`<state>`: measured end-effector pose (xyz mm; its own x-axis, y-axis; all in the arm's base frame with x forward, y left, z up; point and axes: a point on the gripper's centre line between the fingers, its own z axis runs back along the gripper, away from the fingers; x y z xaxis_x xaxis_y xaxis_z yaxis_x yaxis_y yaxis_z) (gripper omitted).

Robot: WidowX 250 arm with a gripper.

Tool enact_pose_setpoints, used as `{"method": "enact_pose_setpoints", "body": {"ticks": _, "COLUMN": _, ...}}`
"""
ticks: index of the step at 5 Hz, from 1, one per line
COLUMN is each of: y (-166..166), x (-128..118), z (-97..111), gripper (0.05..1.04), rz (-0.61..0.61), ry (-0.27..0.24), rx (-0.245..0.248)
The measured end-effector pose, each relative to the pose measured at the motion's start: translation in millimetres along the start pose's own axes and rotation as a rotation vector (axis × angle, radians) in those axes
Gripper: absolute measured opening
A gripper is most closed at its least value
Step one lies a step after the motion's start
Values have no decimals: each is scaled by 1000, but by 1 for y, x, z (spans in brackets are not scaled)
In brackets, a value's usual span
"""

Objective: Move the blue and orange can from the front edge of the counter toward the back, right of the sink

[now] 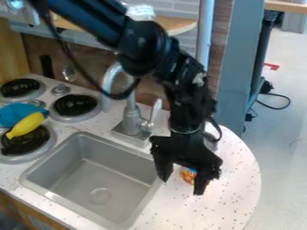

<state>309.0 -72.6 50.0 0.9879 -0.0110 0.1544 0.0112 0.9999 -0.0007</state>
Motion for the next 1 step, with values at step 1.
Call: {"method": "enact_pose_setpoints", "body": {"ticks": 1, "y": -5, "x": -45, "z": 2, "gripper": 1001, "rz": -45, "ry": 36, "rx": 4}}
